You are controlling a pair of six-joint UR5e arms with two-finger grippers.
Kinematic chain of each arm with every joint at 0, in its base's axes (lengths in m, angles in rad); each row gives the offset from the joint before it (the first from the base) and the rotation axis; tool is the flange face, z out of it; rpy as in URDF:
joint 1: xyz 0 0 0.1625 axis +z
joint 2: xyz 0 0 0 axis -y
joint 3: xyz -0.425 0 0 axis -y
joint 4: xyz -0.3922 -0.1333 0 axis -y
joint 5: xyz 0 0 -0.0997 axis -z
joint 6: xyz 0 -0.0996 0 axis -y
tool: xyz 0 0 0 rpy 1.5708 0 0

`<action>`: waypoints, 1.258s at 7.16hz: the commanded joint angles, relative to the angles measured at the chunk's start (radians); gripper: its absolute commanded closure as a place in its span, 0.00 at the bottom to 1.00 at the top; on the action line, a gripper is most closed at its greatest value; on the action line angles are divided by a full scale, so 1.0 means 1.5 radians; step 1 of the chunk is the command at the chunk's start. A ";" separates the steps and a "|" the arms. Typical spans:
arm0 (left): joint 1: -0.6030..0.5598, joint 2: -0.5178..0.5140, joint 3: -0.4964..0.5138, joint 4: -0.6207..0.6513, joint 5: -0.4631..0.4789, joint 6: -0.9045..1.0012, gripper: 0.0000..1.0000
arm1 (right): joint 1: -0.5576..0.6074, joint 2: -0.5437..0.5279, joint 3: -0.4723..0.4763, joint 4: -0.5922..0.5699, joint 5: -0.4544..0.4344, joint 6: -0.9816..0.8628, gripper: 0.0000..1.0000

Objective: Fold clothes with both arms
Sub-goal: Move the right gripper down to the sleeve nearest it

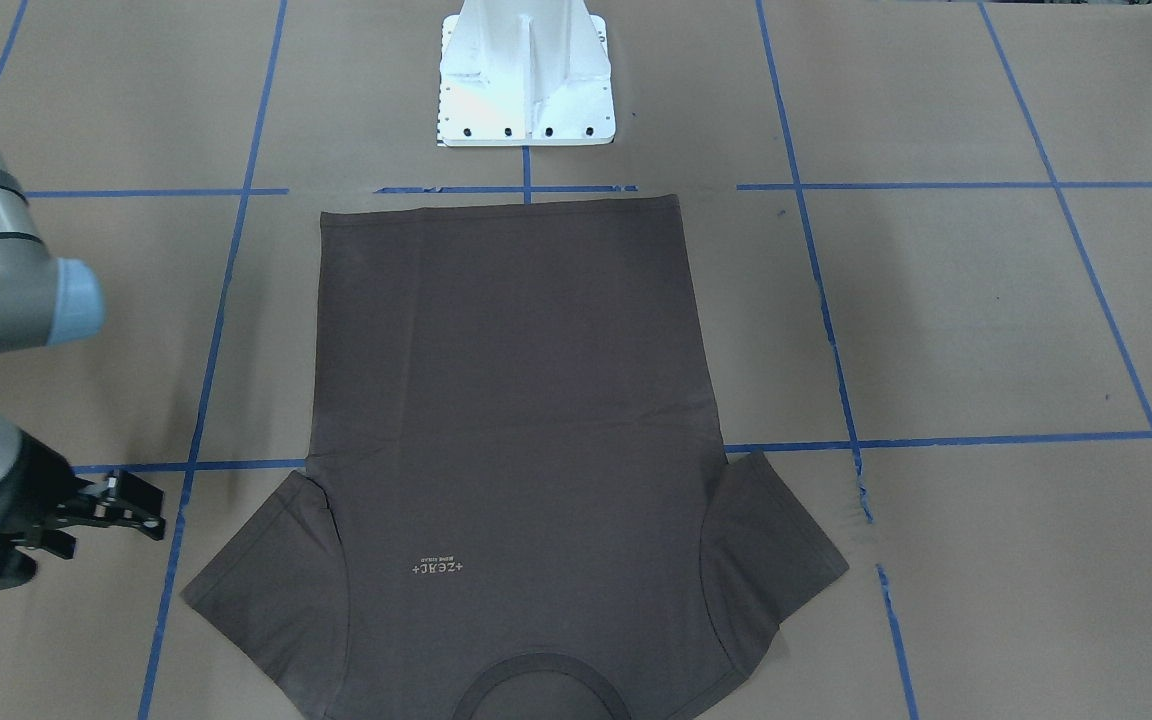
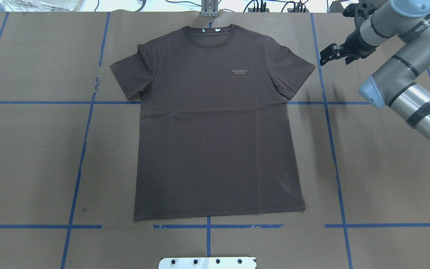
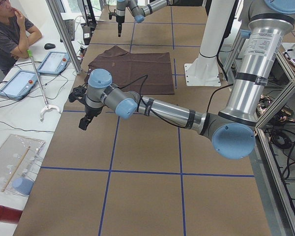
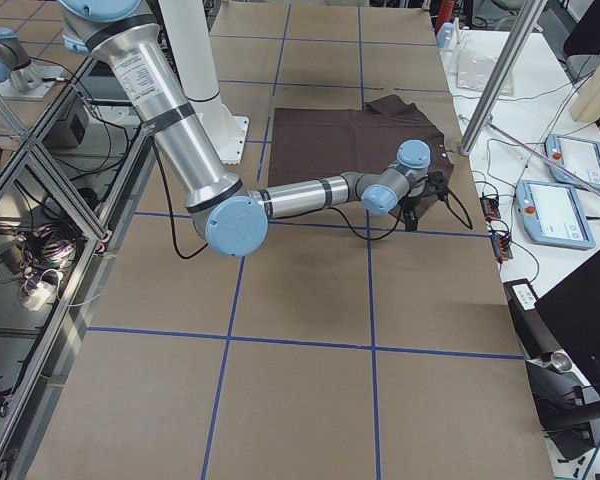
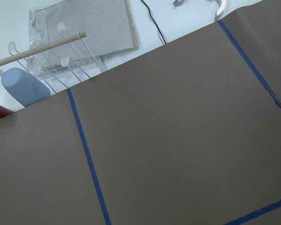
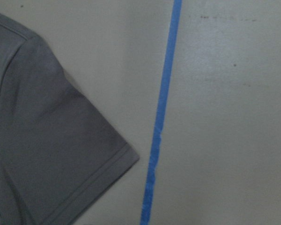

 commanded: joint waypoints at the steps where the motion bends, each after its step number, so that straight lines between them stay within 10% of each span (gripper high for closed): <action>1: 0.006 -0.007 0.004 -0.018 -0.002 -0.049 0.00 | -0.040 0.036 -0.044 0.007 -0.043 0.035 0.00; 9: 0.005 -0.025 0.003 -0.018 -0.003 -0.077 0.00 | -0.042 0.130 -0.198 0.007 -0.067 0.034 0.08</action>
